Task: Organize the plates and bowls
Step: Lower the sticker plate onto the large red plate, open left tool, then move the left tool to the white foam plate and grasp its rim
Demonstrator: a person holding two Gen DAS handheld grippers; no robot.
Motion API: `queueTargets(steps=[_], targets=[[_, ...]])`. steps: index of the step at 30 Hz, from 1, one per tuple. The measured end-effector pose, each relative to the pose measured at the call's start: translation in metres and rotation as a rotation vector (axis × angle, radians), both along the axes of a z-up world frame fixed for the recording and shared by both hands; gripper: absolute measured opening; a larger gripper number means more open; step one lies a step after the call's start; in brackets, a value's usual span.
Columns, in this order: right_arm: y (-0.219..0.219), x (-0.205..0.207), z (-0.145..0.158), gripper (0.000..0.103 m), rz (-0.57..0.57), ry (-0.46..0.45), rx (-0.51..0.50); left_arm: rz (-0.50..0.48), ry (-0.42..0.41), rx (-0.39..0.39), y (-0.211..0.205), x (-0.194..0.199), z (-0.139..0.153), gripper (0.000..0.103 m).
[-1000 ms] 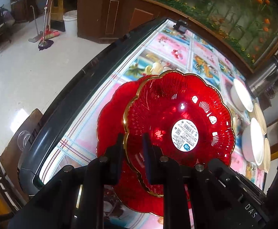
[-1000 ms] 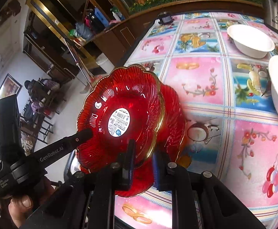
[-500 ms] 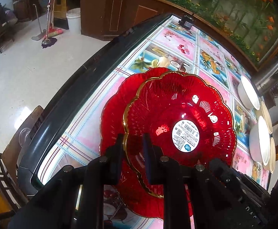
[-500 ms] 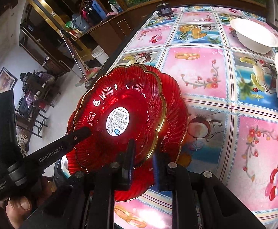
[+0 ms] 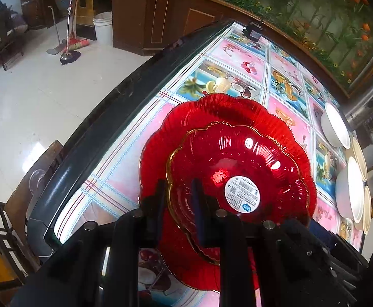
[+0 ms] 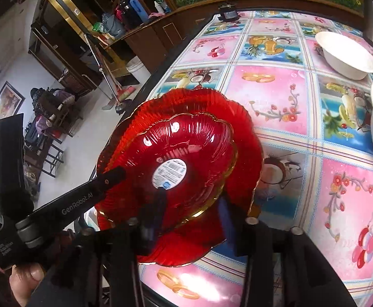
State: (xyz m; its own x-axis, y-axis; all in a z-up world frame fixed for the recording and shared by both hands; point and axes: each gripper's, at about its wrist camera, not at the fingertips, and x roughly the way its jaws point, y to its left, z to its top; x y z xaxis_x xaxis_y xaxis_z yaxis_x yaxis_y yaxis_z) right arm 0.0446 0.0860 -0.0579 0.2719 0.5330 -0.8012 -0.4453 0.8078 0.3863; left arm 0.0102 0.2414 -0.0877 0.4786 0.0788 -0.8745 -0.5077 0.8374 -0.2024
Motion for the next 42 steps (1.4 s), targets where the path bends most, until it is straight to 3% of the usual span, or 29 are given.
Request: queueTargets(steps=[2, 7, 10, 11, 14, 16, 21, 25, 29, 35, 42], targets=[[-0.001, -0.001, 0.003, 0.061, -0.001, -0.001, 0.003, -0.013, -0.006, -0.031, -0.001, -0.001, 0.001, 0.030], [-0.010, -0.004, 0.009, 0.067, 0.002, 0.010, 0.035, -0.009, -0.037, -0.041, -0.005, -0.009, 0.014, 0.062], [-0.016, -0.006, 0.014, 0.076, 0.006, 0.022, 0.040, 0.011, -0.067, -0.051, -0.004, -0.016, 0.025, 0.073], [-0.020, -0.006, 0.016, 0.085, -0.007, 0.029, 0.041, 0.027, -0.085, -0.052, -0.004, -0.019, 0.030, 0.075], [-0.037, -0.007, 0.025, 0.085, -0.009, 0.044, 0.156, 0.059, -0.148, -0.034, -0.006, -0.024, 0.046, 0.078], [-0.046, -0.007, 0.032, 0.085, -0.019, 0.035, 0.176, 0.036, -0.185, -0.028, -0.014, -0.021, 0.057, 0.083], [-0.088, 0.006, 0.050, 0.086, -0.044, 0.023, 0.218, -0.092, -0.222, -0.002, -0.047, 0.004, 0.073, 0.083], [-0.138, 0.037, 0.064, 0.088, -0.132, 0.021, 0.234, -0.184, -0.211, 0.002, -0.078, 0.042, 0.082, 0.083], [-0.193, 0.087, 0.073, 0.089, -0.247, 0.061, 0.271, -0.237, -0.168, -0.082, -0.104, 0.101, 0.088, 0.083], [-0.237, 0.158, 0.057, 0.090, -0.351, 0.156, 0.297, -0.298, -0.117, -0.135, -0.147, 0.186, 0.082, 0.082], [-0.249, 0.216, 0.032, 0.090, -0.369, 0.214, 0.291, -0.329, -0.052, -0.159, -0.188, 0.245, 0.048, 0.082]])
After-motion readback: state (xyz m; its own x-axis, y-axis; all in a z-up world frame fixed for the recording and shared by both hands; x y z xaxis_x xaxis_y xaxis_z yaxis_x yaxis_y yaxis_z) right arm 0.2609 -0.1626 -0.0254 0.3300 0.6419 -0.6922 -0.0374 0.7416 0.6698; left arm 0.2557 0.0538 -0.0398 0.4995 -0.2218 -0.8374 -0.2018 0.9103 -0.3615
